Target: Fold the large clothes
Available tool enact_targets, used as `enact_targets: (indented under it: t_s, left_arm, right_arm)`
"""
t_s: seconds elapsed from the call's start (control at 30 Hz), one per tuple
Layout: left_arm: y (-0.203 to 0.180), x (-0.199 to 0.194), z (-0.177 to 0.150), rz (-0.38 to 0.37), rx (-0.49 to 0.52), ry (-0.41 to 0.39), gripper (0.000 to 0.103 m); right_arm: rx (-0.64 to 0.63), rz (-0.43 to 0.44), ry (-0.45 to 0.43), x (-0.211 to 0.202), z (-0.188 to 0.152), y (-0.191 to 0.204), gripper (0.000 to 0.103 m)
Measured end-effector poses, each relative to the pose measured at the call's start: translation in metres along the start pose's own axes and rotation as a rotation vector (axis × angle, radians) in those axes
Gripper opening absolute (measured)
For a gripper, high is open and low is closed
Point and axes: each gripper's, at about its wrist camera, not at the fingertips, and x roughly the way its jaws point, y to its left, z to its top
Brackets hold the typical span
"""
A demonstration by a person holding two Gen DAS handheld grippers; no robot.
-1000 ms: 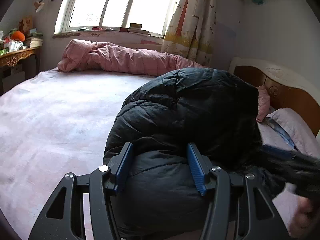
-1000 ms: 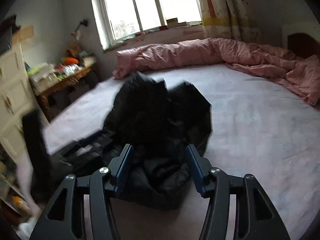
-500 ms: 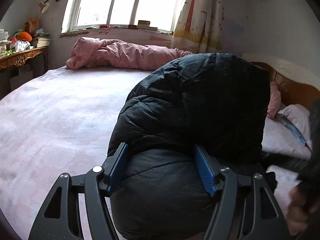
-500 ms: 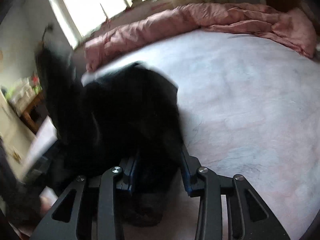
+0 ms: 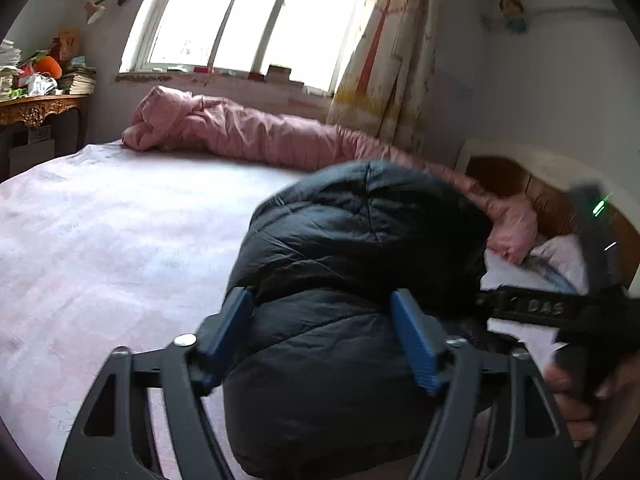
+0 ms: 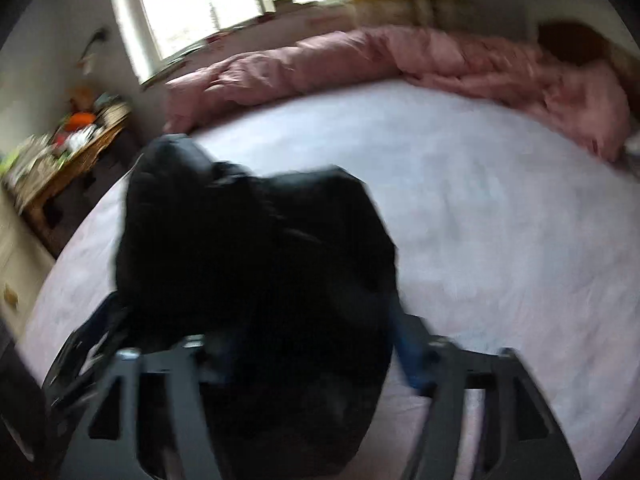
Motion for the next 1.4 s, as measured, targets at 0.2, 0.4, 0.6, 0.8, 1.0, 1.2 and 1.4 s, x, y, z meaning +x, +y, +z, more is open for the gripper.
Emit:
enact_targets:
  t_s: [0.2, 0.4, 0.6, 0.8, 1.0, 1.2, 1.4]
  left_arm:
    - [0.029, -0.001, 0.007, -0.112, -0.191, 0.021, 0.102]
    - [0.056, 0.040, -0.004, -0.207, -0.369, 0.290, 0.103]
    - [0.071, 0.053, -0.016, -0.259, -0.484, 0.391, 0.083]
    - [0.050, 0.050, -0.015, -0.120, -0.333, 0.393, 0.064]
    - [0.043, 0.051, -0.022, -0.066, -0.287, 0.392, 0.064]
    - [0.024, 0.026, -0.011, -0.132, -0.193, 0.286, 0.047]
    - [-0.016, -0.011, 0.008, -0.263, -0.149, 0.192, 0.047]
  right_arm:
    - [0.153, 0.211, 0.116, 0.033, -0.011, -0.041, 0.100]
    - [0.165, 0.283, 0.143, 0.054, -0.026, -0.047, 0.099]
    - [0.188, 0.413, 0.158, 0.063, -0.035, -0.045, 0.065]
    - [0.097, 0.301, 0.115, 0.060, -0.040, -0.027, 0.048]
    - [0.113, 0.303, 0.153, 0.073, -0.038, -0.029, 0.049]
    - [0.060, 0.308, 0.023, 0.040, -0.037, -0.020, 0.031]
    - [0.033, 0.287, -0.099, -0.031, -0.030, -0.036, 0.029]
